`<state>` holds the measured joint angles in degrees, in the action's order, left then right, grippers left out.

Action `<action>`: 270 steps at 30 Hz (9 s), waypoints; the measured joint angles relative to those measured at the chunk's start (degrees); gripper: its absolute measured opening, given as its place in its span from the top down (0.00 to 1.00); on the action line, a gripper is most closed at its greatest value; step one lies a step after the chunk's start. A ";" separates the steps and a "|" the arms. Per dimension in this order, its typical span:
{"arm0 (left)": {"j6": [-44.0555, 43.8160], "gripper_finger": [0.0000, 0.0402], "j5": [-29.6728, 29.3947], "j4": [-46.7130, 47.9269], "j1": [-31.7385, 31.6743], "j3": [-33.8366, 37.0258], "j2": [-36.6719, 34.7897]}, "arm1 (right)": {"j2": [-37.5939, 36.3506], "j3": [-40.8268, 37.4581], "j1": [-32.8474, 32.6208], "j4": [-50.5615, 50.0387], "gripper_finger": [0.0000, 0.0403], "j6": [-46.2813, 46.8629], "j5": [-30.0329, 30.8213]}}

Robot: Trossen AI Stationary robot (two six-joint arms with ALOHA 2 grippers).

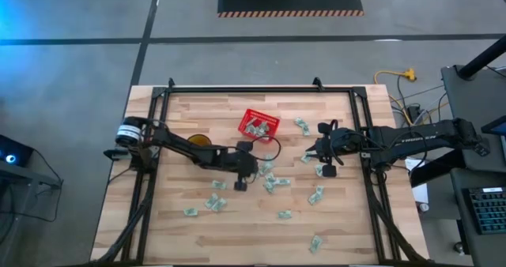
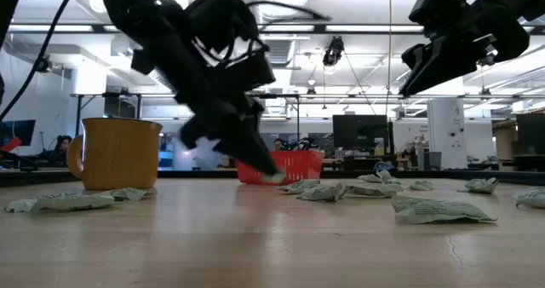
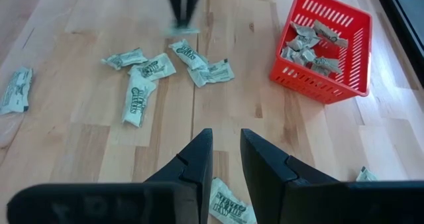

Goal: Pick and place Stevia / Truvia into bins
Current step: Put the stevia packet into the red basket

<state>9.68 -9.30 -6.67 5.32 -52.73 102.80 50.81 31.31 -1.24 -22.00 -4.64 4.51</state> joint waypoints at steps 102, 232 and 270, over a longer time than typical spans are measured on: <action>5.74 0.62 -22.40 -2.98 10.93 -0.26 -27.36 | 21.51 -8.64 9.49 23.53 0.98 0.98 1.66; 5.92 0.62 -22.40 -3.44 10.78 1.64 -27.08 | 33.31 0.09 30.64 13.43 0.98 7.47 0.08; 6.05 0.62 -22.40 -4.08 10.75 1.64 -27.08 | 39.96 2.06 26.12 60.12 0.98 2.88 -22.15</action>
<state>15.73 -31.70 -10.74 16.08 -51.09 75.72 90.77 33.37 24.88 38.12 -1.76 -17.64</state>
